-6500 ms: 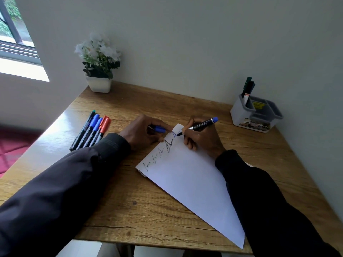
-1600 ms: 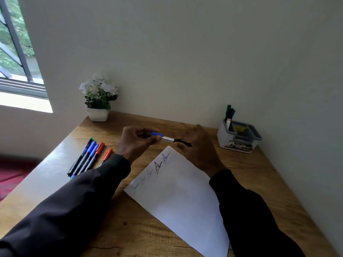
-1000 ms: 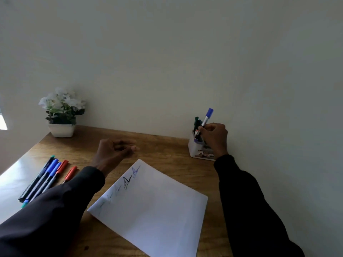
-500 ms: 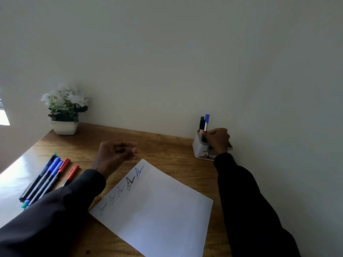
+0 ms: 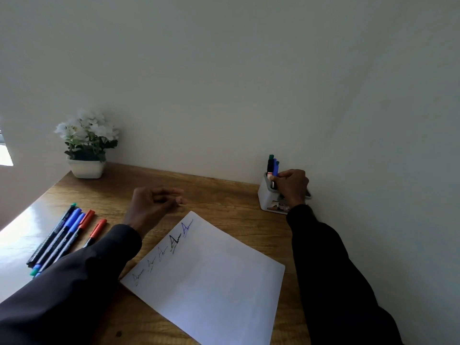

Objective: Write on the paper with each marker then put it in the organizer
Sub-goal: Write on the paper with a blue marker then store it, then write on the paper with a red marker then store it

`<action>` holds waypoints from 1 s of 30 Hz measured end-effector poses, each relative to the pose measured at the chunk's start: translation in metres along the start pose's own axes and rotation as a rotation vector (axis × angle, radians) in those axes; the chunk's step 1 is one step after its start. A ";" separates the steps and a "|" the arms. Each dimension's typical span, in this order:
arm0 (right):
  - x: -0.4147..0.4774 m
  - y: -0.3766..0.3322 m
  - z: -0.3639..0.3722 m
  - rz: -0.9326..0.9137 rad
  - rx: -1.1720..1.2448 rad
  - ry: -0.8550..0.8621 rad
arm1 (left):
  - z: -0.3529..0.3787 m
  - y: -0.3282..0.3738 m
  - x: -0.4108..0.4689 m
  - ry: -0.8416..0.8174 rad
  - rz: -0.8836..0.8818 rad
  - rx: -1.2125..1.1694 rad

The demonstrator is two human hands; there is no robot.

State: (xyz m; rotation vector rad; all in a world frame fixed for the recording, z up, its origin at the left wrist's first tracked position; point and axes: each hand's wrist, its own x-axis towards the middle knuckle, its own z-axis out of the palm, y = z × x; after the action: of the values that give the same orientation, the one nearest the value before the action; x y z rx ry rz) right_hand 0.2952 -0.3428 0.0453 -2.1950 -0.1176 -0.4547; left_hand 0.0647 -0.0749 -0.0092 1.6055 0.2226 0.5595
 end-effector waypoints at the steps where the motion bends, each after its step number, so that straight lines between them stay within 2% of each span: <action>1: 0.000 -0.001 -0.001 0.003 0.011 0.020 | 0.000 0.000 0.000 0.001 -0.003 -0.005; 5: -0.008 -0.006 -0.003 -0.069 0.066 0.082 | -0.003 0.001 -0.001 -0.006 -0.007 -0.020; 8: -0.022 -0.012 -0.002 -0.114 0.098 0.019 | -0.006 0.003 -0.007 -0.005 0.008 -0.029; 14: -0.071 -0.031 0.005 -0.232 0.250 -0.185 | -0.021 0.012 -0.019 0.012 -0.027 -0.052; 18: -0.122 -0.046 0.020 -0.373 0.283 -0.496 | -0.043 0.023 -0.038 0.010 -0.044 -0.034; 23: -0.176 -0.070 0.037 -0.496 0.199 -0.837 | -0.071 0.028 -0.055 0.071 -0.077 -0.060; 26: -0.192 -0.078 0.048 -0.569 0.133 -0.889 | -0.086 0.030 -0.062 0.091 -0.074 -0.074; 30: -0.190 -0.081 0.053 -0.578 0.091 -0.848 | -0.099 0.031 -0.067 0.104 -0.081 -0.080</action>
State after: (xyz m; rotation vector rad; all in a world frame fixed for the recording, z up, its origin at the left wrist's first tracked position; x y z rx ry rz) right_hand 0.1134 -0.2372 0.0075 -2.0997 -1.2149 0.2093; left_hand -0.0454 -0.0226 0.0080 1.4845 0.3373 0.5830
